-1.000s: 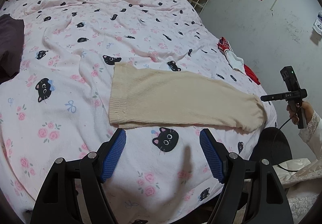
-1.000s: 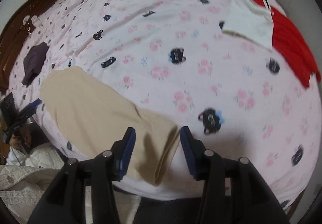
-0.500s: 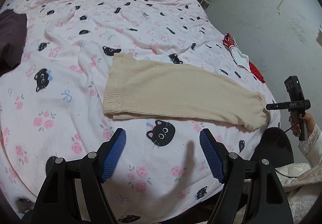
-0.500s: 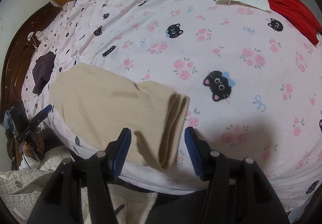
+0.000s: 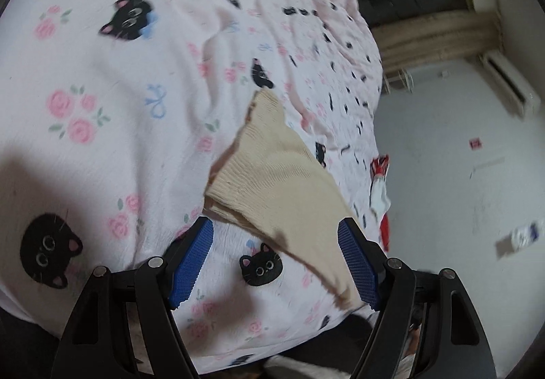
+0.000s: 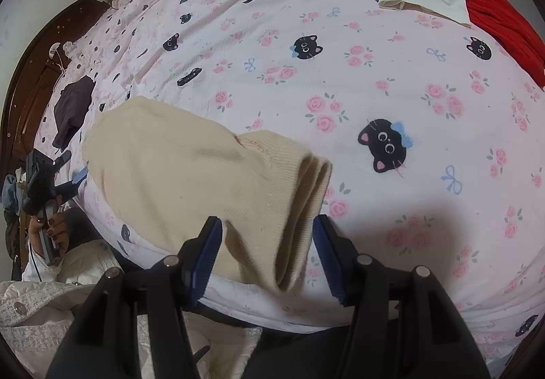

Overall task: Fold clothes
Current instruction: 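Grasp the end of the beige knit garment with the left tool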

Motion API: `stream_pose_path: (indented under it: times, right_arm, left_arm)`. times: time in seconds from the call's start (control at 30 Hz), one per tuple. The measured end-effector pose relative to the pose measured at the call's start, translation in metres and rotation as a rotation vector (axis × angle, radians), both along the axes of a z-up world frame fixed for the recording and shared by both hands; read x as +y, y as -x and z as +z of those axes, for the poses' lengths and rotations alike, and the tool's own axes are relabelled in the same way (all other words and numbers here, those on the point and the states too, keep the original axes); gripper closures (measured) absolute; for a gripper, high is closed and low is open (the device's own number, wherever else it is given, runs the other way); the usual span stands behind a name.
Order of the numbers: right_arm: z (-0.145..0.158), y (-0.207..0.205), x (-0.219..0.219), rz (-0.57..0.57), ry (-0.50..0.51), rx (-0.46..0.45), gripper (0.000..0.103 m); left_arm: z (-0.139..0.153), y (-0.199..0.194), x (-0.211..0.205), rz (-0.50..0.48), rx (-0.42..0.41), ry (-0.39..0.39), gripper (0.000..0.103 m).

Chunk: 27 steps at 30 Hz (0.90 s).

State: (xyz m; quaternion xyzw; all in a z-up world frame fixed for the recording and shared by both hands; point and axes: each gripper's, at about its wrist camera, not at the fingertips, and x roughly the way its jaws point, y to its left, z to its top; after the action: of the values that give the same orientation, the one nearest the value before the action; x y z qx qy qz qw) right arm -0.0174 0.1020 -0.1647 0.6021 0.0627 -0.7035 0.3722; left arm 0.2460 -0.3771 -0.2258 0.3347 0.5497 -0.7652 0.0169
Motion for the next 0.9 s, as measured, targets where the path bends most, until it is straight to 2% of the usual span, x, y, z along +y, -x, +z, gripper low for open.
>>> stream_pose_path:
  times: [0.13, 0.27, 0.43, 0.9]
  right_arm:
    - [-0.001, -0.002, -0.002, 0.009, -0.01, 0.01, 0.046]
    - [0.0, -0.003, -0.002, 0.016, -0.014, 0.015, 0.046]
    - [0.0, -0.002, -0.001, 0.015, -0.011, 0.014, 0.045]
    - [0.0, -0.003, -0.002, 0.019, -0.018, 0.01, 0.044]
  left_arm:
    - [-0.002, -0.003, 0.0, 0.075, -0.028, -0.047, 0.032]
    - [-0.003, -0.003, 0.002, 0.12, -0.056, -0.043, 0.032]
    - [-0.004, 0.006, 0.002, 0.134, -0.074, -0.027, 0.032]
    - [0.002, 0.013, -0.005, 0.126, -0.035, -0.003, 0.033]
